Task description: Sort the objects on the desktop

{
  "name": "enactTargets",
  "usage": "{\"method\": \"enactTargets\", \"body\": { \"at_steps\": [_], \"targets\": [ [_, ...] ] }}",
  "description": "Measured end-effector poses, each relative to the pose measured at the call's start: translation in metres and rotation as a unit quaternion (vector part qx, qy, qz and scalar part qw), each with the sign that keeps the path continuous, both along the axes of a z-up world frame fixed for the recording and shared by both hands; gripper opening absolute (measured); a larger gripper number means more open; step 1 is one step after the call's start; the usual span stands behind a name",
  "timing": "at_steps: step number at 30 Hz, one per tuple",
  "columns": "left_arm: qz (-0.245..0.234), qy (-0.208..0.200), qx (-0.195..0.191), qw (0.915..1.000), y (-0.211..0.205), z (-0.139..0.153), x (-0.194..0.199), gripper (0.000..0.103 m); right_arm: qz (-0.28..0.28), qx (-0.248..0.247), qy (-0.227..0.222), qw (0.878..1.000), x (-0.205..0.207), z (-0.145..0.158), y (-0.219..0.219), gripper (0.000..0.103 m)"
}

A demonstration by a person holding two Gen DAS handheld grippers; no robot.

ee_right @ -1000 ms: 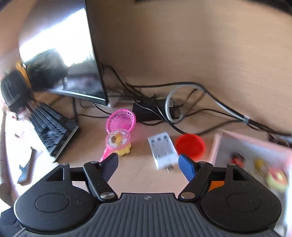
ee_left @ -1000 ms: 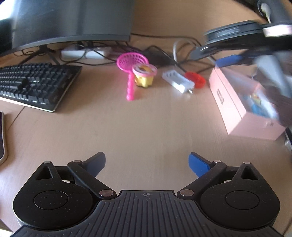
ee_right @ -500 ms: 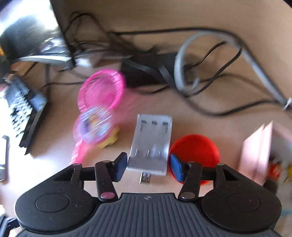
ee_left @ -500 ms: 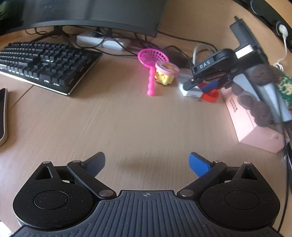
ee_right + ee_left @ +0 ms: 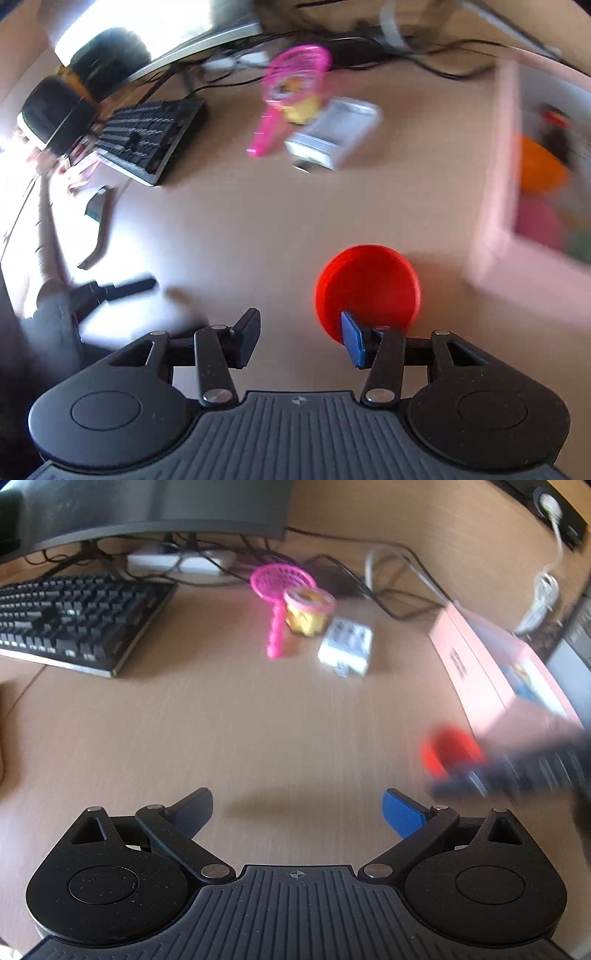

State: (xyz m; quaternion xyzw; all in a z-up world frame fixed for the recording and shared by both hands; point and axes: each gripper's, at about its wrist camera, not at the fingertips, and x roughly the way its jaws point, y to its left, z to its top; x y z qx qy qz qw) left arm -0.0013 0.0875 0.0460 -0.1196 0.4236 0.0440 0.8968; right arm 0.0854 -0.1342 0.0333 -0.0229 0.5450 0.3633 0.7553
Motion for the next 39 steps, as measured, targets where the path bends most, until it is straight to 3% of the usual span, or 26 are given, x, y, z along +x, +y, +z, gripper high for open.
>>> {"method": "enactTargets", "body": {
  "at_steps": [6, 10, 13, 14, 16, 17, 18, 23, 28, 30, 33, 37, 39],
  "targets": [
    [-0.026, -0.037, 0.040, 0.9982, -0.016, 0.006, 0.076, 0.101, -0.083, -0.034, -0.058, 0.994, -0.025, 0.003, -0.060, 0.053],
    [-0.041, -0.024, 0.084, 0.9953, -0.037, -0.009, 0.136, 0.101, -0.129, -0.016, -0.082, 0.988, -0.033, 0.012, -0.095, 0.067],
    [-0.044, -0.015, 0.100, 0.9939, -0.047, -0.016, 0.156, 0.084, -0.162, -0.006, -0.110, 0.981, -0.044, 0.025, -0.120, 0.071],
    [-0.048, -0.011, 0.104, 0.9933, -0.052, -0.017, 0.160, 0.073, -0.174, -0.003, -0.115, 0.978, -0.047, 0.027, -0.130, 0.071],
    [-0.053, -0.013, 0.116, 0.9918, -0.057, -0.017, 0.162, 0.065, -0.194, 0.003, -0.118, 0.974, -0.050, 0.027, -0.142, 0.071],
    [-0.057, -0.014, 0.123, 0.9907, -0.060, -0.017, 0.162, 0.055, -0.202, 0.006, -0.120, 0.972, -0.052, 0.027, -0.148, 0.071],
    [-0.062, -0.014, 0.127, 0.9899, -0.063, -0.016, 0.160, 0.053, -0.209, 0.006, -0.124, 0.970, -0.054, 0.026, -0.150, 0.071],
    [-0.101, -0.014, 0.134, 0.9857, -0.082, -0.005, 0.131, 0.053, -0.216, -0.007, -0.161, 0.963, -0.062, 0.024, -0.156, 0.075],
    [-0.206, -0.018, 0.094, 0.9739, -0.111, -0.001, 0.057, 0.053, -0.210, -0.020, -0.173, 0.962, -0.063, 0.018, -0.157, 0.078],
    [-0.221, -0.013, 0.084, 0.9716, -0.116, -0.003, 0.031, 0.063, -0.201, -0.024, -0.177, 0.963, -0.064, 0.016, -0.157, 0.082],
    [-0.200, -0.017, 0.118, 0.9725, -0.115, -0.006, 0.003, 0.077, -0.183, -0.033, -0.187, 0.964, -0.065, 0.014, -0.155, 0.085],
    [-0.115, -0.008, 0.172, 0.9783, -0.092, -0.006, -0.003, 0.082, -0.158, -0.031, -0.190, 0.969, -0.065, 0.010, -0.146, 0.086],
    [-0.072, -0.001, 0.174, 0.9821, -0.077, -0.003, 0.001, 0.084, -0.146, -0.028, -0.192, 0.970, -0.066, 0.009, -0.139, 0.086]
  ]
}}
